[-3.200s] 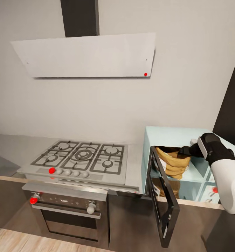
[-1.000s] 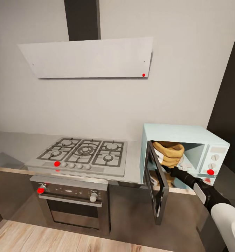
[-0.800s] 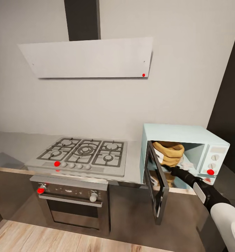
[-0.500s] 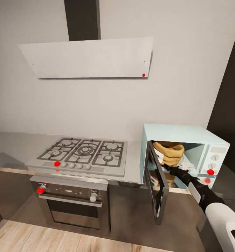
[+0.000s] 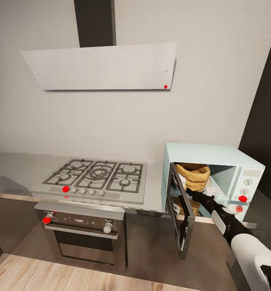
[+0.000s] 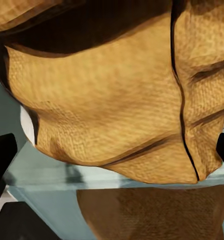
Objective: In the kitchen, take the popcorn bag from the countertop, put it into the microwave, and heat it until the popcorn is cooked so the cooked popcorn ends up inside the bag.
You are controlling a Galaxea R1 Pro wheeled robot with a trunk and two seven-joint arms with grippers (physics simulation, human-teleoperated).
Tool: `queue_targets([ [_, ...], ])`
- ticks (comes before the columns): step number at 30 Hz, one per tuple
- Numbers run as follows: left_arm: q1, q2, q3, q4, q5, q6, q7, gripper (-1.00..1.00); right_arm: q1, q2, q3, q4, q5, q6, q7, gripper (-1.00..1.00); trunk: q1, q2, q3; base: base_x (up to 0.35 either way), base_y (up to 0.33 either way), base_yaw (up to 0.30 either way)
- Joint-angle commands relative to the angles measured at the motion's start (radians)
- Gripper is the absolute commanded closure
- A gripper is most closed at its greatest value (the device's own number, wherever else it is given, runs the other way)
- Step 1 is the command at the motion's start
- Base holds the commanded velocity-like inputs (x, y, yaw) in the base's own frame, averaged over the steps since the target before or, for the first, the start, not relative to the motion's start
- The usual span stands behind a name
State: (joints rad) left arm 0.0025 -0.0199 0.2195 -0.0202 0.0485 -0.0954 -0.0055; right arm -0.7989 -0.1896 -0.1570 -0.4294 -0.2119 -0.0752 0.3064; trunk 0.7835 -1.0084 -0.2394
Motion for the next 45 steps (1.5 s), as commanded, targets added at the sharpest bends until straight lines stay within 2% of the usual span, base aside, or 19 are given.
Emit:
queue_targets([
  [1,0.000,-0.001,0.002,-0.001,0.005,-0.001,-0.001,-1.00,-0.001,0.000,-0.004,0.001,-0.009,-0.002,0.006,-1.00,0.000,-0.001,-0.001,0.000,0.000,0.000],
  [7,0.001,-0.002,0.001,-0.001,0.004,-0.001,-0.001,-1.00,0.000,0.001,-0.006,0.001,-0.009,-0.010,-0.030,-1.00,0.000,-0.001,-0.001,0.064,0.000,0.000],
  [15,0.000,-0.001,0.001,-0.001,0.004,-0.001,-0.002,-1.00,-0.001,0.001,-0.008,0.001,-0.010,-0.014,-0.035,-1.00,0.000,-0.001,-0.001,0.149,0.000,0.000],
  [20,0.000,-0.002,0.001,-0.001,0.005,-0.001,-0.002,-1.00,-0.001,0.000,-0.070,0.001,-0.009,-0.018,-0.044,-1.00,0.000,-0.001,-0.001,0.003,0.000,0.000],
  [24,0.001,-0.001,0.002,-0.001,0.005,-0.001,-0.002,-1.00,-0.001,-0.001,-0.077,0.001,-0.009,-0.032,-0.114,-1.00,0.000,-0.001,-0.001,0.000,0.000,0.000],
  [27,0.000,-0.001,0.002,-0.001,0.005,-0.001,-0.002,-1.00,-0.001,-0.001,-0.078,0.001,-0.009,-0.048,-0.140,-1.00,0.000,-0.001,-0.001,0.000,0.000,0.000],
  [32,0.001,0.000,0.003,-0.001,0.005,-0.001,-0.002,-1.00,-0.001,-0.008,-0.080,0.001,-0.010,-0.049,-0.142,-1.00,0.000,-0.001,-0.001,0.000,0.000,0.000],
  [38,0.001,0.000,0.003,-0.001,0.005,-0.001,-0.002,-1.00,-0.001,-0.012,-0.119,0.001,-0.009,-0.049,-0.141,-1.00,0.000,-0.001,-0.001,0.000,0.000,0.000],
  [45,0.001,0.000,0.003,-0.001,0.005,-0.001,-0.002,-1.00,-0.001,-0.011,-0.104,-0.026,0.004,-0.048,-0.123,-1.00,0.000,-0.001,-0.001,-0.001,0.000,0.000],
])
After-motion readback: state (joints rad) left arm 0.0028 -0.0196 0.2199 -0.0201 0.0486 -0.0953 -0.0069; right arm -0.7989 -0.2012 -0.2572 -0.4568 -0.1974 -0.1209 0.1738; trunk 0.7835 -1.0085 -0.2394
